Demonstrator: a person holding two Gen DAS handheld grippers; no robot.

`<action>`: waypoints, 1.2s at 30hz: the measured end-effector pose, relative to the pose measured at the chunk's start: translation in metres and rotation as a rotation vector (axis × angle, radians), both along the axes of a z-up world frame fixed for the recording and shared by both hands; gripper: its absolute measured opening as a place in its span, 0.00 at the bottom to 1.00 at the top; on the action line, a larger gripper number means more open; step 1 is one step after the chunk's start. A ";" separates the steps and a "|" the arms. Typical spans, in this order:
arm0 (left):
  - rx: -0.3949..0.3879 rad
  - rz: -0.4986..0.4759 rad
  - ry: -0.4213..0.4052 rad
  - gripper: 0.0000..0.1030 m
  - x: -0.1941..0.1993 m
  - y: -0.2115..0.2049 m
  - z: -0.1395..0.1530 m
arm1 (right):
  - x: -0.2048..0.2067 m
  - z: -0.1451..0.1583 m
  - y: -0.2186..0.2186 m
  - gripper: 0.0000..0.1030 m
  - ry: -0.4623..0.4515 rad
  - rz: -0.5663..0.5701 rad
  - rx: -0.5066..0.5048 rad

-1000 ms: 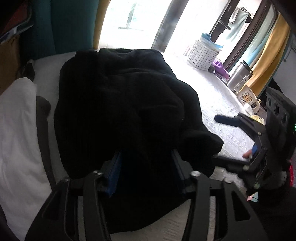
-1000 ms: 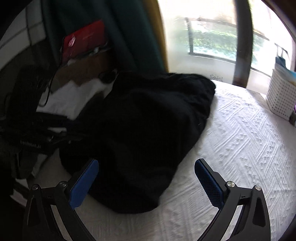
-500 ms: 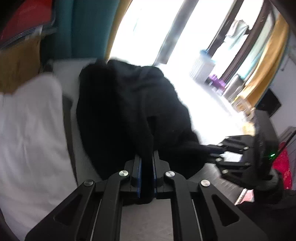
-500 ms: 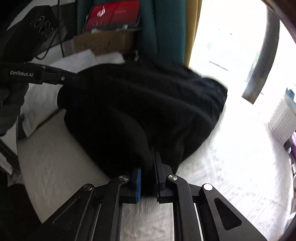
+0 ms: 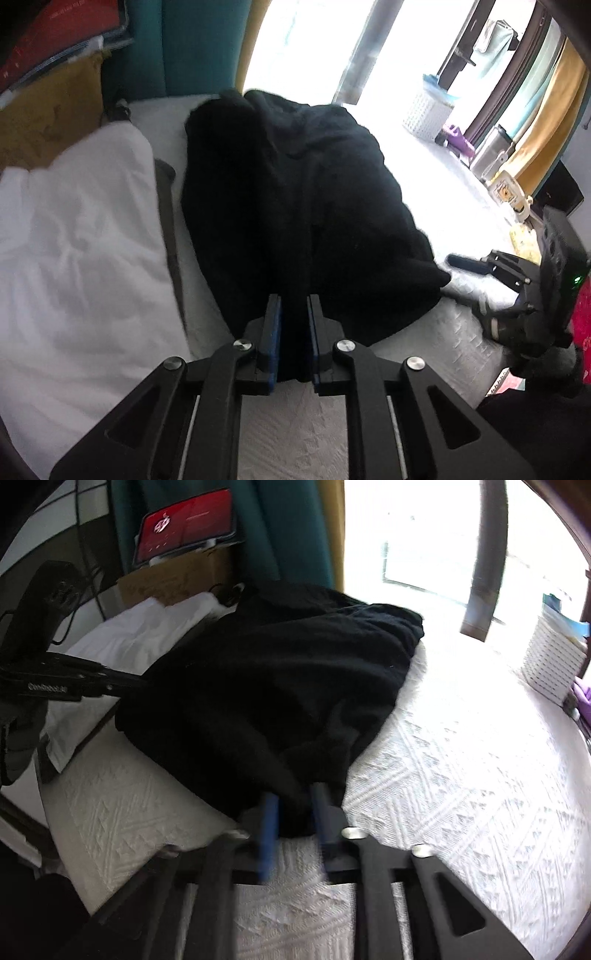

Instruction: Fold small clothes

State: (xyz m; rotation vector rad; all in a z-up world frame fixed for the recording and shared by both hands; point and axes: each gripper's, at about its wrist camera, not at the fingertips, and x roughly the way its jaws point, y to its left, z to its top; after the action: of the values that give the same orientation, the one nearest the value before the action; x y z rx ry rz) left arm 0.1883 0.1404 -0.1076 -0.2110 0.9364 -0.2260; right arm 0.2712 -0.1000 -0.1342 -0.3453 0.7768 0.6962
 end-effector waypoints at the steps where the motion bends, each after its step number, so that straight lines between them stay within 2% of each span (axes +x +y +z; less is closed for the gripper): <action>1: 0.006 0.010 -0.019 0.28 -0.001 0.001 0.007 | -0.002 0.001 -0.002 1.00 -0.008 0.000 0.014; 3: 0.008 0.024 -0.047 0.45 0.001 0.003 0.017 | 0.000 0.002 -0.005 1.00 -0.013 -0.008 0.012; 6: 0.006 0.029 -0.073 0.45 0.005 0.005 0.027 | 0.007 0.004 -0.004 1.00 -0.025 -0.019 0.006; 9: 0.053 0.034 -0.090 0.45 0.014 0.005 0.032 | 0.015 0.003 -0.005 1.00 -0.023 -0.042 0.006; 16: 0.088 0.058 -0.147 0.45 0.051 0.003 0.049 | 0.036 0.007 -0.007 1.00 -0.018 -0.083 0.035; 19: 0.095 0.024 -0.179 0.45 0.062 -0.005 0.058 | 0.047 0.010 -0.008 1.00 -0.026 -0.094 0.043; 22: 0.144 -0.005 -0.203 0.45 0.078 -0.014 0.063 | 0.062 0.011 -0.003 1.00 -0.020 -0.095 0.050; 24: 0.167 -0.015 -0.204 0.45 0.091 -0.019 0.062 | 0.074 0.010 0.002 1.00 -0.020 -0.099 0.048; 29: 0.140 -0.059 -0.170 0.45 0.125 -0.023 0.050 | 0.102 0.013 0.014 1.00 -0.019 -0.095 0.041; 36: 0.176 -0.018 -0.098 0.45 0.170 -0.011 0.017 | 0.129 0.017 0.028 1.00 -0.016 -0.114 0.018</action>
State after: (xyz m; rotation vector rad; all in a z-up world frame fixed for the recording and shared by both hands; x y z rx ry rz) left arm 0.3580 0.1297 -0.0905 -0.0290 0.8560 -0.1679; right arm 0.4004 -0.0722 -0.1171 -0.2880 0.7683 0.5923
